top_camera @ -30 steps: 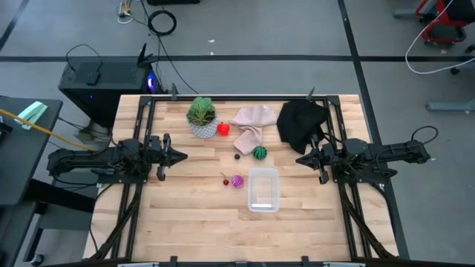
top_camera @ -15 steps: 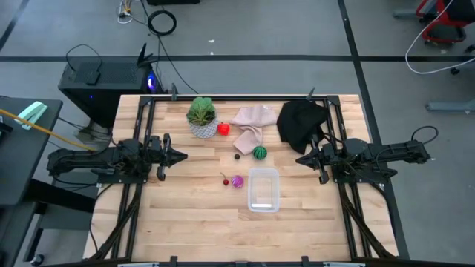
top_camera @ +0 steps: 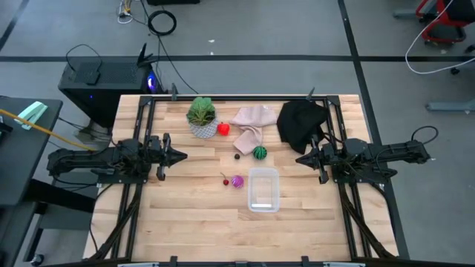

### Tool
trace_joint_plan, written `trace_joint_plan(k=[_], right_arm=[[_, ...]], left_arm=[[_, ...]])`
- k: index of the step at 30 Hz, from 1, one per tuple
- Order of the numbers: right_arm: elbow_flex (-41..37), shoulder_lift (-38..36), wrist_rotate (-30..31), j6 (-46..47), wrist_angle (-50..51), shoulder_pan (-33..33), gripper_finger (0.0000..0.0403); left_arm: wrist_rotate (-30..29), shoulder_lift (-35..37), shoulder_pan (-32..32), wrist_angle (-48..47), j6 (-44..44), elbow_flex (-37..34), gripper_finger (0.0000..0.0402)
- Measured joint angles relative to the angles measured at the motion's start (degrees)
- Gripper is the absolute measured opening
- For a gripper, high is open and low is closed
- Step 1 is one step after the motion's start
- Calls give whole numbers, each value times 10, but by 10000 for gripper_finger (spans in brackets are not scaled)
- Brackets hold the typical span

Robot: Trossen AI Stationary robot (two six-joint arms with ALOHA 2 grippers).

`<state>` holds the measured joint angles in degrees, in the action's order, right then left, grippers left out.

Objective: Pick and placing Produce into tupperware
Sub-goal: Put the pink peach into the transparent bin

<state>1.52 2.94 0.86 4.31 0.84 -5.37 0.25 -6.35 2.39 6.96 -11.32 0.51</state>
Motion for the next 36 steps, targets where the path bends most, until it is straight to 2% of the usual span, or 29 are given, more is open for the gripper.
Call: trace_joint_plan(k=[6,12,18,24,27,31,36], right_arm=[[0,0,0,-14,-17,0,14],[0,0,0,-36,-95,0,14],[0,0,0,-39,-172,0,14],[0,0,0,-16,-201,0,14],[0,0,2,-11,-224,0,14],[0,0,57,-9,-278,0,14],[0,0,162,56,-405,0,14]], left_arm=[[0,0,0,34,88,0,23],[0,0,0,179,181,0,31],[0,0,0,305,136,0,33],[0,0,0,338,132,0,24],[0,0,0,360,158,0,23],[-21,0,0,454,227,2,24],[-82,0,0,516,238,45,21]])
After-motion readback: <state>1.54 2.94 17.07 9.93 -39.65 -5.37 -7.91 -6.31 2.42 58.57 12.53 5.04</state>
